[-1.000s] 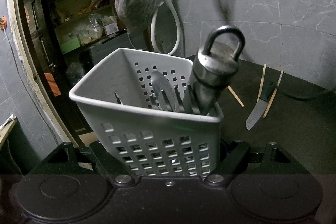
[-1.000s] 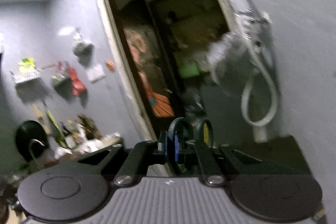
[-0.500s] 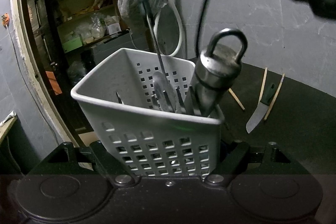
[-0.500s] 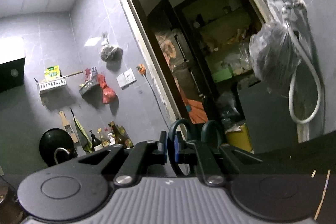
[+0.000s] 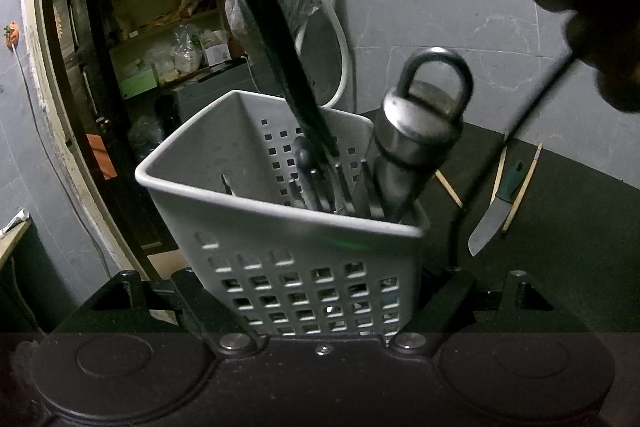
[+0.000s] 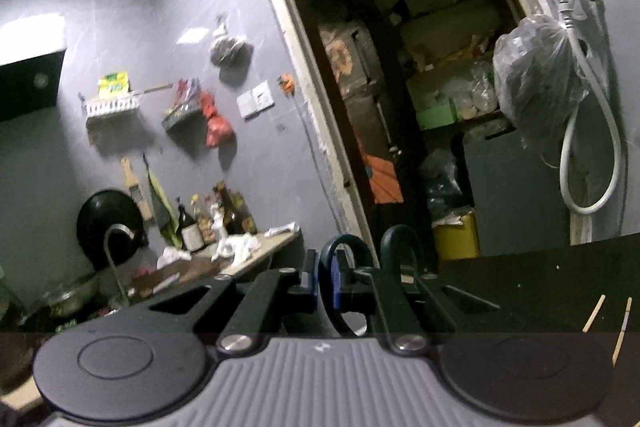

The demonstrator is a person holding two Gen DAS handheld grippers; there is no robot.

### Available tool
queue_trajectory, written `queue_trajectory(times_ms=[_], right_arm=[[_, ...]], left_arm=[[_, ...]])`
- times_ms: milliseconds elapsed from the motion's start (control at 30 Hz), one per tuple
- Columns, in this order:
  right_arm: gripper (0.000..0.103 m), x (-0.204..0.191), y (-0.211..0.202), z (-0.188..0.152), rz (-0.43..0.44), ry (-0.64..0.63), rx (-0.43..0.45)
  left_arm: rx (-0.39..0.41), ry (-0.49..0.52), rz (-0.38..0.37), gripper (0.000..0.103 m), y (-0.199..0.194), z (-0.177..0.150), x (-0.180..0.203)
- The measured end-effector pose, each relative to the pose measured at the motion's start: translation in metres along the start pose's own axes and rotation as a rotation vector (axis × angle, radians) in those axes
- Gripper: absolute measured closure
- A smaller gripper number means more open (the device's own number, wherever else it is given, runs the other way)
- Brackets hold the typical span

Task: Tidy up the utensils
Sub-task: 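Carry the scissors over the caddy and lower them in with the right gripper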

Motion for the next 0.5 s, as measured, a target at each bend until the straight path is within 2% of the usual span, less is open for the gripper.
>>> queue_trajectory(times_ms=[167,367,433,500], right_arm=[[0.087,-0.006,-0.008,-0.015,-0.009,-0.006,-0.056],[0.083,0.003,-0.013,-0.022,-0.023,0.041,-0.073],[0.073,0.002,-0.013,-0.023,-0.016,0.037,-0.084],[0.057,0.000,-0.012,-0.026,0.001,0.033,-0.103]], left_arm=[[-0.001,0.001,-0.002,0.020,0.001,0.000,0.000],[-0.003,0.002,-0.004,0.020,0.002,0.000,0.001],[-0.003,0.002,-0.004,0.020,0.002,0.000,0.001],[-0.004,0.002,-0.005,0.020,0.002,0.001,0.001]])
Point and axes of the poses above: each gripper's, at about its wrist camera, not at the fingertips, and y roughly the way its jaws point, x to its right, z to its top, the point moved 10 cm from there along y, roughly the way its jaws point, and after that the axes turned 2 degrees about z, right-handed, at the moved point
